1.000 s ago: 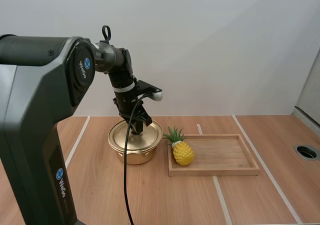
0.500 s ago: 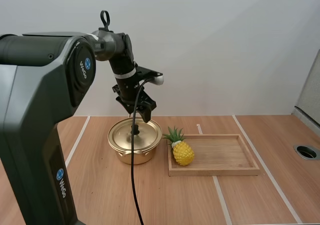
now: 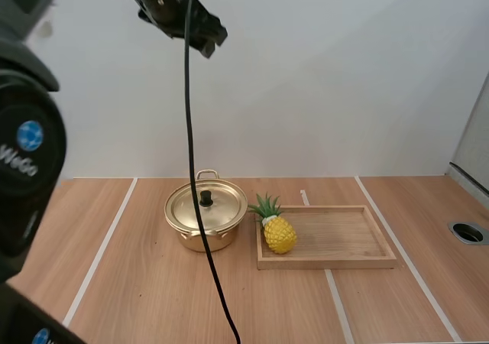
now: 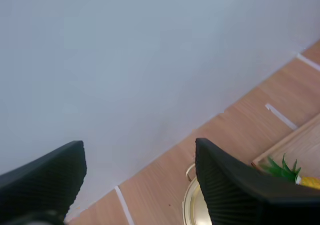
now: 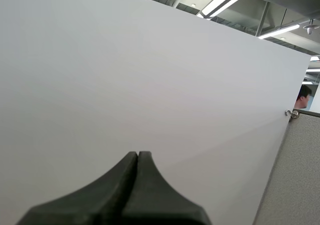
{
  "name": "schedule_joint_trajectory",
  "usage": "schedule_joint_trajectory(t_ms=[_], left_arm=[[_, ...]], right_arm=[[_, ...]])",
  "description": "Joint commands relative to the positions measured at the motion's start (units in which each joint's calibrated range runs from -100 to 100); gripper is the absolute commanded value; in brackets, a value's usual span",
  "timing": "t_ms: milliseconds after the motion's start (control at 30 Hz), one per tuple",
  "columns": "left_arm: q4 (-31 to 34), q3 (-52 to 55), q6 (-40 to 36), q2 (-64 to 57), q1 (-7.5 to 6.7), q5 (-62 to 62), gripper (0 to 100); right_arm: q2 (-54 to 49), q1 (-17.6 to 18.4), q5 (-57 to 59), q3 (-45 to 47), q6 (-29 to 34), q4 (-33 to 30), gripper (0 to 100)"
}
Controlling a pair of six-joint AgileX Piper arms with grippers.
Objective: Open the pot, put the grape inside, and close it
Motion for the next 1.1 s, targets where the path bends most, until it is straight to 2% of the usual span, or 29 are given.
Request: schedule_joint_trajectory(t_ms=[0, 367, 433, 500, 533, 633, 767, 833, 1067], left_arm=[[1.4, -3.1, -2.6, -5.3, 0.01, 0.0, 100], [4.9, -7.3, -8.5, -21.0, 0.01, -0.9, 100], [5.6, -7.3, -10.1, -23.2, 0.01, -0.9, 63], [6.3, -7.3, -10.1, -25.3, 0.01, -1.3, 4], [6.4, -7.3, -10.0, -26.3, 0.01, -1.5, 0], [6.5, -7.3, -11.9, -29.0, 0.01, -1.8, 0], [6.9, -5.7, -17.1, -33.4, 0.01, -5.6, 0], [8.0, -2.4, -19.9, -36.4, 0.01, -10.1, 0], [19.5, 17.0, -31.6, -50.5, 0.01, -27.3, 0]], right_arm=[[-0.1, -0.2, -1.6, -0.5, 0.2, 0.9, 0], [-0.1, -0.2, -1.8, -0.5, 0.2, 3.4, 0], [-0.1, -0.2, -1.8, -0.5, 0.2, 4.4, 0], [-0.1, -0.2, -1.8, -0.5, 0.2, 5.4, 0], [-0.1, -0.2, -1.8, -0.5, 0.2, 6.0, 0], [-0.6, -0.2, -2.3, -0.5, 0.6, 7.1, 0], [-2.3, -0.2, -3.4, -0.4, 7.9, 6.7, 0], [-3.9, -0.2, -7.0, 0.7, 8.0, 6.7, 0], [-15.7, -0.2, -23.2, 14.6, 8.0, 5.3, 0]])
